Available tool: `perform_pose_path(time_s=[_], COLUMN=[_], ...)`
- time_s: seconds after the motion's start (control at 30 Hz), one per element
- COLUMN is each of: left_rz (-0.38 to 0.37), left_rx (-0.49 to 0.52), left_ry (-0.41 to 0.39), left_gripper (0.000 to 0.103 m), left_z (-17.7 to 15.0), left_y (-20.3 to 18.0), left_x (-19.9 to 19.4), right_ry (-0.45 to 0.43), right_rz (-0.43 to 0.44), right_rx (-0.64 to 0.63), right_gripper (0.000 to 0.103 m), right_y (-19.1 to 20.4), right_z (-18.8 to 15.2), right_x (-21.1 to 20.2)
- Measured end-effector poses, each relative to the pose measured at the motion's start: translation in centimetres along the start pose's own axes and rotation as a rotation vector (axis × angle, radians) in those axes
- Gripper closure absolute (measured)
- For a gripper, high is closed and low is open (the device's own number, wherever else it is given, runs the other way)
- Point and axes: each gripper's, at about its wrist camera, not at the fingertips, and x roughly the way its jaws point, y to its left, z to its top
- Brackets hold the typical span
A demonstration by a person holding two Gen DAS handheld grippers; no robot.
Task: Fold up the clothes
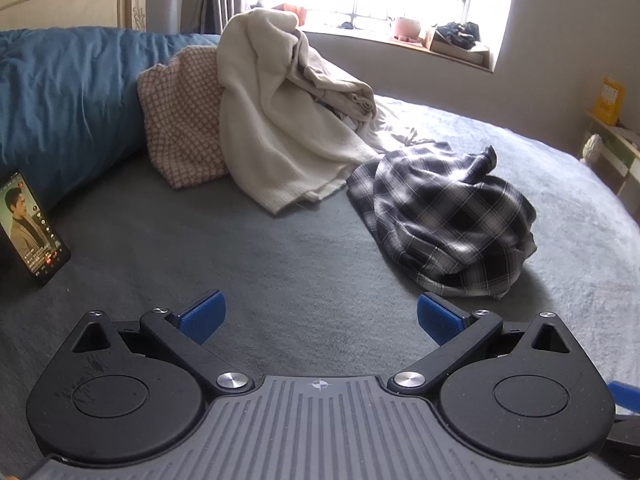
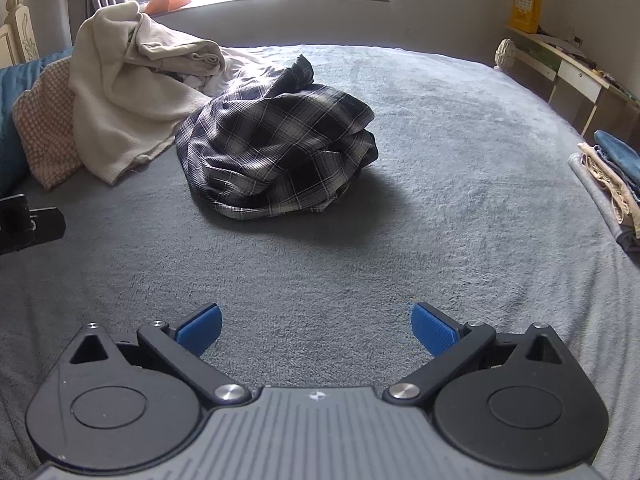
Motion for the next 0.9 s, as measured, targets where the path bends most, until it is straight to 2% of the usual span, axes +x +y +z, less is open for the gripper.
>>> perform_pose_path(time_s=[0.53,0.9], left_rz=[-0.012,-0.009], left_rx=[-0.026,-0.012], left_ry=[0.046,0.041], left_gripper=[0.0,0.0], left_z=[-0.23,-0.35], left_y=[0.19,0.07], left_x=[0.86,0.69], right_ry=[0.02,0.025], right_rz=[-0.01,-0.008], right_rx=[0.003,-0.007], right_gripper=[0.0,0.0], right_y=[-0.11,0.18], right_z=[-0.14,-0.22], right_x=[0.4,0.38])
